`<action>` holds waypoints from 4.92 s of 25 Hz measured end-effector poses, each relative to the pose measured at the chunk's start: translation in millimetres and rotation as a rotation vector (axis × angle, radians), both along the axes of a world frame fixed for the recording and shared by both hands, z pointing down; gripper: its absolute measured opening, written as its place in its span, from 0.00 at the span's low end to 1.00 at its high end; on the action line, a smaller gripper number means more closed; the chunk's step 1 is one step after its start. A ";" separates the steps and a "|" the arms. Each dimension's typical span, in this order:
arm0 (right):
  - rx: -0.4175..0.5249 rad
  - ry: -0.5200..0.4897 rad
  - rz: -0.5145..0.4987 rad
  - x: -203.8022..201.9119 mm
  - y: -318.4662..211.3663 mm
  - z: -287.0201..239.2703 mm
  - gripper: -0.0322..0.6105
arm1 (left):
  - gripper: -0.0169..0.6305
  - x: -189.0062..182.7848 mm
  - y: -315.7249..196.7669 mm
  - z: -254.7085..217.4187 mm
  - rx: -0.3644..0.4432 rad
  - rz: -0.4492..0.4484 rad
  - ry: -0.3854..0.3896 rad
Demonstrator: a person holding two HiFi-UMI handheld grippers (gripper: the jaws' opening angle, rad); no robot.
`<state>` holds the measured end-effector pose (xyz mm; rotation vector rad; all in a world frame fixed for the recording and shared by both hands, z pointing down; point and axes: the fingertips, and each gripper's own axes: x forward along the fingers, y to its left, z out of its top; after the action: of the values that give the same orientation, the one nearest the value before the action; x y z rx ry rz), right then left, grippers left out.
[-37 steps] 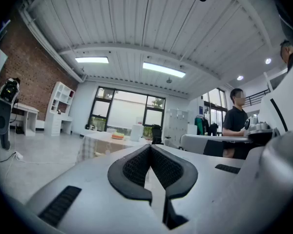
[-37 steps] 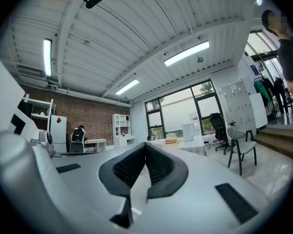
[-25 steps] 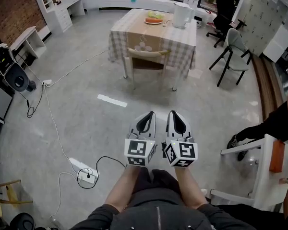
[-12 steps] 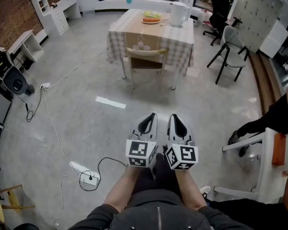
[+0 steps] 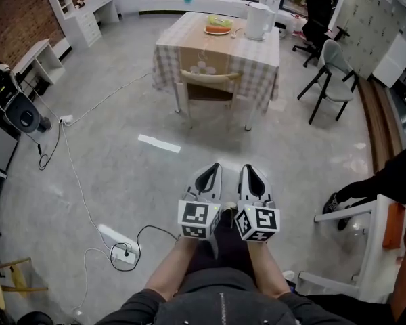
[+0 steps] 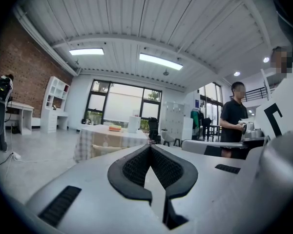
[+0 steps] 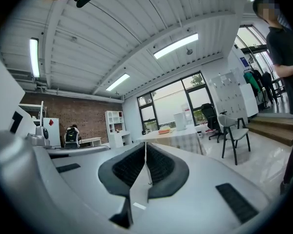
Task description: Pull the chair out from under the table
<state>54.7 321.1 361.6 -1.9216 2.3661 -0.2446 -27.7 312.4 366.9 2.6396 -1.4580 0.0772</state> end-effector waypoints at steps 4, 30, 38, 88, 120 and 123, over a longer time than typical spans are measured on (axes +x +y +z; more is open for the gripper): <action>-0.002 0.005 -0.020 7.0 -30.6 -2.8 0.07 | 0.04 9.8 -30.8 -6.0 0.007 -0.014 0.016; -0.041 -0.010 -0.096 42.6 -194.7 16.3 0.07 | 0.04 48.6 -197.3 12.3 -0.050 -0.052 0.043; -0.061 -0.016 -0.107 58.6 -228.5 20.4 0.07 | 0.04 59.0 -228.9 18.0 -0.058 -0.068 0.024; -0.137 0.000 -0.198 67.4 -363.4 58.2 0.07 | 0.04 72.1 -361.5 50.2 -0.118 -0.137 0.026; -0.096 0.016 -0.179 11.4 -605.7 31.0 0.07 | 0.04 30.4 -605.4 21.0 -0.076 -0.033 -0.014; -0.092 0.013 -0.171 9.8 -624.2 33.8 0.07 | 0.04 33.6 -624.0 22.1 -0.060 -0.003 -0.026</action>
<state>64.5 -303.1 395.4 -1.7619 2.5733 -0.3601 5.9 -311.6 389.1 2.5985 -1.4438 0.1529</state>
